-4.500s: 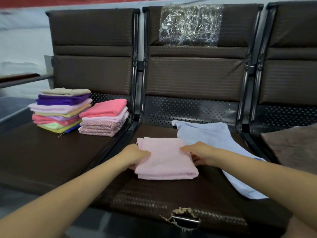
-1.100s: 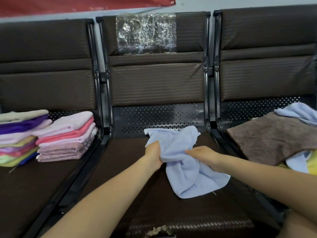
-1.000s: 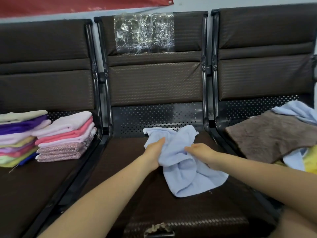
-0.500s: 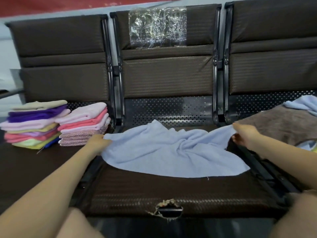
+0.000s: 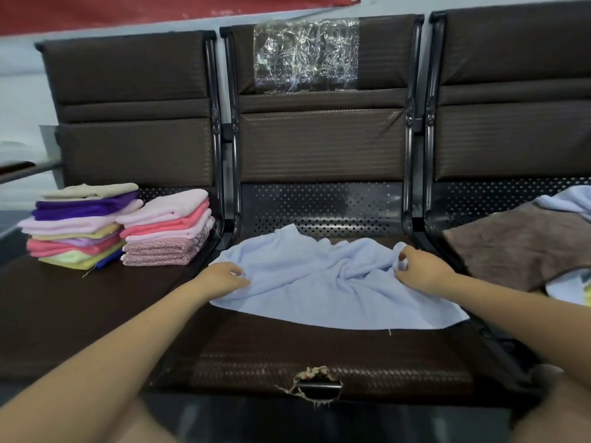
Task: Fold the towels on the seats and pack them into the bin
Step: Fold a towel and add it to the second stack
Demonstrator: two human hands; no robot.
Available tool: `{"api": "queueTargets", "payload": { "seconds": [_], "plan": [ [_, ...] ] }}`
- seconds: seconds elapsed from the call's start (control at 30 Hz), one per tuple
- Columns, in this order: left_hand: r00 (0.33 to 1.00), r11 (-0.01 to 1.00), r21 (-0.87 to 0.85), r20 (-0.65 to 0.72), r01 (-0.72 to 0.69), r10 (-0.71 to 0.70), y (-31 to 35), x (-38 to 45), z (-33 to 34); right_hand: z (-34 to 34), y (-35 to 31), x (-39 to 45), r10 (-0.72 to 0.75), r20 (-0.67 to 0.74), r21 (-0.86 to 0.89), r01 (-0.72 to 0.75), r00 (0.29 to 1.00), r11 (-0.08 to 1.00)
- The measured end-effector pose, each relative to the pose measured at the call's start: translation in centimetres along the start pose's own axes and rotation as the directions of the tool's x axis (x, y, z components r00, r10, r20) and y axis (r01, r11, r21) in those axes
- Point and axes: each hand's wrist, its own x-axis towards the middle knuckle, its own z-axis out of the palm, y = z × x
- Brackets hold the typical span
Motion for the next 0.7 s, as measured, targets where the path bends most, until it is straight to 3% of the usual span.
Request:
{"api": "queueTargets", "payload": {
  "seconds": [0.1,0.23,0.4,0.53,0.7],
  "plan": [
    [1.0,0.998,0.055,0.007,0.008,-0.008,0.2,-0.1,0.9,0.3,-0.8,1.2,-0.083,-0.051,-0.12,0.076,0.995,0.99],
    [0.994,0.987,0.118,0.013,-0.113,0.112,1.2,0.3,3.0,1.0,-2.3,3.4,-0.21,-0.027,-0.08,0.208,0.977,0.975],
    [0.969,0.963,0.108,0.018,-0.247,0.247,2.7,1.7,4.7,1.7,-4.5,7.4,-0.196,0.106,-0.172,0.212,0.975,0.962],
    [0.909,0.909,0.033,-0.028,-0.415,0.415,3.6,2.7,5.8,2.7,-5.0,9.8,-0.163,0.204,-0.221,0.207,0.965,0.953],
    [0.919,0.917,0.064,-0.011,-0.394,0.395,4.3,7.5,6.0,3.2,-4.2,10.5,-0.15,0.251,-0.048,0.167,0.956,0.985]
  ]
}}
